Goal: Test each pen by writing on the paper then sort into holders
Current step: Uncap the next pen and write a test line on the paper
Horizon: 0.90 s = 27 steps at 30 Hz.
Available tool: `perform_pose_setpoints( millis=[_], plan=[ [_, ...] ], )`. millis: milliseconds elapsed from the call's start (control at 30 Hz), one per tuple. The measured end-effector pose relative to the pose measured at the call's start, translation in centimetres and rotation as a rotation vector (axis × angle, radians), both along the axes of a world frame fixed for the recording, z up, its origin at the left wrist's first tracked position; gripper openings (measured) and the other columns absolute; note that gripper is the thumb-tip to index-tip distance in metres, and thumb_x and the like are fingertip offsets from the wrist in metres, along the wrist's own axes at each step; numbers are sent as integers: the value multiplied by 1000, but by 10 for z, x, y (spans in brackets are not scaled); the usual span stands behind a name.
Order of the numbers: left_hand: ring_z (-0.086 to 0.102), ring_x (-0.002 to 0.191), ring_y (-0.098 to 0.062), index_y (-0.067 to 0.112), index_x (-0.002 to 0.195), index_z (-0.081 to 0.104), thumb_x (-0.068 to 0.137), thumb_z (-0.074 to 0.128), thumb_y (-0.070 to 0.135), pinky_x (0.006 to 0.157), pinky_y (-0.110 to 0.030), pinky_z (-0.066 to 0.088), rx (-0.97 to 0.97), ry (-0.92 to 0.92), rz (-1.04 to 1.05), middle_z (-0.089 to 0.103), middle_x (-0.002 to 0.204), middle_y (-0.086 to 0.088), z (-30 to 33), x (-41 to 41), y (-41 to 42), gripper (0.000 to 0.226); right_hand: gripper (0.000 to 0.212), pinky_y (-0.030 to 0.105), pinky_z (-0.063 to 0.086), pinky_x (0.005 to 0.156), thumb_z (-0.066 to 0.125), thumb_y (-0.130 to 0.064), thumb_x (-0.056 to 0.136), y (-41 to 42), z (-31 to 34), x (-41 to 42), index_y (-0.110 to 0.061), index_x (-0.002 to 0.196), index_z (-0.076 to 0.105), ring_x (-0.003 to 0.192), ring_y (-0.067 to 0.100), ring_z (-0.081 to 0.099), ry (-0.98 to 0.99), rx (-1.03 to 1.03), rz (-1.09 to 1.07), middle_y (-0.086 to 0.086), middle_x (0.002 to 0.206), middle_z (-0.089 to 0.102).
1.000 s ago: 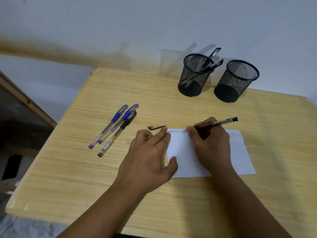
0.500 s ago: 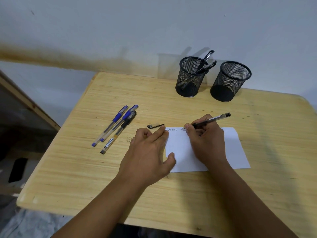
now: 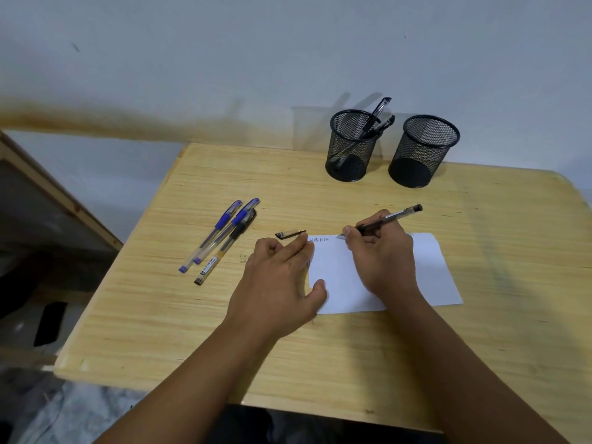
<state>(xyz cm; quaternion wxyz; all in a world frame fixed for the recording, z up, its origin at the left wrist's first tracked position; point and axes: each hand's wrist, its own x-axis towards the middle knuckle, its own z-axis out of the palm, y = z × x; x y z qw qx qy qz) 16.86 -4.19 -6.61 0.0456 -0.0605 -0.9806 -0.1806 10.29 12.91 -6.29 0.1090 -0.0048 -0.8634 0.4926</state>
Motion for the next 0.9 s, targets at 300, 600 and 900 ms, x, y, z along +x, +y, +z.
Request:
perform_pose_setpoints(
  millis=[300, 600, 900],
  plan=[
    [27, 120, -15, 30, 138, 46, 85, 44, 58, 96, -37, 40, -24, -13, -3, 33, 155, 17, 0, 3, 0, 60, 14, 31, 59, 80, 71, -12, 89, 11, 13, 2, -1, 93, 62, 79, 15, 74, -142, -441, 5, 2, 78, 76],
    [29, 116, -17, 28, 130, 49, 87, 42, 50, 96, -38, 37, -8, -53, -10, 34, 153, 14, 6, 4, 3, 49, 7, 34, 59, 83, 74, -7, 86, 34, 43, 7, -3, 88, 68, 86, 33, 73, -92, -635, -6, 22, 86, 75],
    [45, 123, -8, 24, 139, 54, 88, 50, 34, 92, -20, 36, 338, 8, 53, 49, 138, 13, 14, 0, -7, 52, 10, 25, 59, 75, 74, -8, 86, 43, 46, 29, -2, 91, 68, 84, 27, 75, -121, -648, 3, 13, 82, 76]
  ],
)
